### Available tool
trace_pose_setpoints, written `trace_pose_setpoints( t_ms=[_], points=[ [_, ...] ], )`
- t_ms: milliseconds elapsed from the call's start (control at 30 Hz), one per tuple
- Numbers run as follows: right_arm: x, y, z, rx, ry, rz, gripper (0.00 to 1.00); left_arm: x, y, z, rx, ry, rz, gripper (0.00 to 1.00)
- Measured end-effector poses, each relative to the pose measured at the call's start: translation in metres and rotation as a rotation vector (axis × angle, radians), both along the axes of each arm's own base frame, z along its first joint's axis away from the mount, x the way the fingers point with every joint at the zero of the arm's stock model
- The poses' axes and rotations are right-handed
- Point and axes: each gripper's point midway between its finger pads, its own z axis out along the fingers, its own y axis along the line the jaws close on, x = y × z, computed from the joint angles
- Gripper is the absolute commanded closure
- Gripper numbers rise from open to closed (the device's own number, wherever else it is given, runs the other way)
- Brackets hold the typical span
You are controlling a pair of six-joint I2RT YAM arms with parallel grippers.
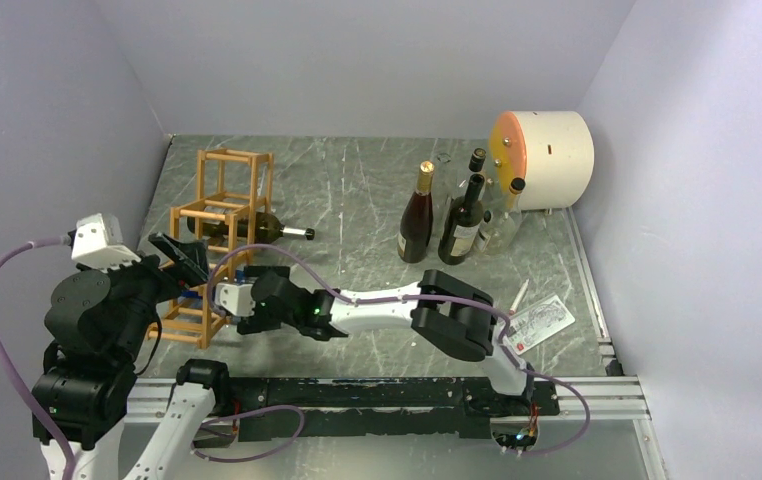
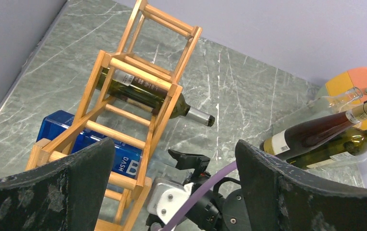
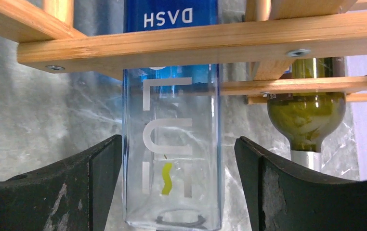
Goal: Take the wine bottle off the wine rack
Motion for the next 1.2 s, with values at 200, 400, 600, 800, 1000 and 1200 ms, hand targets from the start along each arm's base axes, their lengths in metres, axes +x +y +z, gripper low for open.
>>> trace_pose_setpoints(
  t_ms=[200,400,600,800,1000,1200],
  points=[
    [0.008,-0.001,-0.02,-0.06,-0.057,-0.004,0.22,0.0,0.0,0.001,0.0,-0.003,0.001,0.02],
    [0.014,-0.001,-0.017,-0.06,-0.098,-0.019,0.52,-0.003,0.001,0.004,0.0,-0.009,0.001,0.02],
    [0.011,-0.013,-0.016,-0.047,-0.125,-0.022,0.7,-0.004,0.001,0.006,0.002,-0.01,0.004,0.02],
    [-0.002,-0.049,-0.005,-0.066,-0.128,-0.037,0.86,-0.004,0.002,0.005,0.004,-0.005,0.009,0.02],
    [-0.013,-0.086,0.009,-0.073,-0.093,-0.066,0.99,-0.001,0.002,0.004,0.004,0.006,0.009,0.02],
    [-0.033,-0.128,0.018,-0.06,0.03,-0.109,1.0,0.009,-0.003,0.0,0.004,0.034,-0.012,0.02]
  ],
)
